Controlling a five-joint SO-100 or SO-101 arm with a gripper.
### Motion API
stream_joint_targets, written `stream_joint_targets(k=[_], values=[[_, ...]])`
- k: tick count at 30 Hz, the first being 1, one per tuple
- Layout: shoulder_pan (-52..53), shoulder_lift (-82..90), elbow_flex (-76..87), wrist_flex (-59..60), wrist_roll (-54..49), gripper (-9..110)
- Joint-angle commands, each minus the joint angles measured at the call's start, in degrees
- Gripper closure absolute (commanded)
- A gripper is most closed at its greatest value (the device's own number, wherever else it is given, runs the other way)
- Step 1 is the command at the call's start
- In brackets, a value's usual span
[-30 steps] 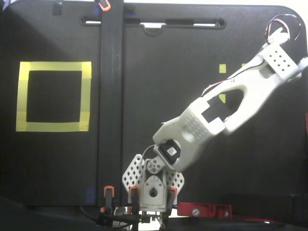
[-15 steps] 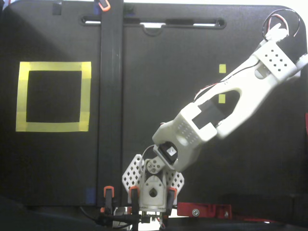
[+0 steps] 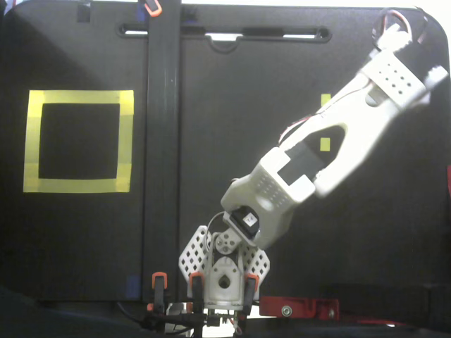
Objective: Grasp the block and place it in the designated area.
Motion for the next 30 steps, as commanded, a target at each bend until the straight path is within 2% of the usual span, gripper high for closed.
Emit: stream_joint_targets(k=[1, 30], values=[[-2.8, 3.6, -0.4, -0.8, 2.9, 84], [-41.7, 6.0, 1.8, -1.8, 41.7, 84]])
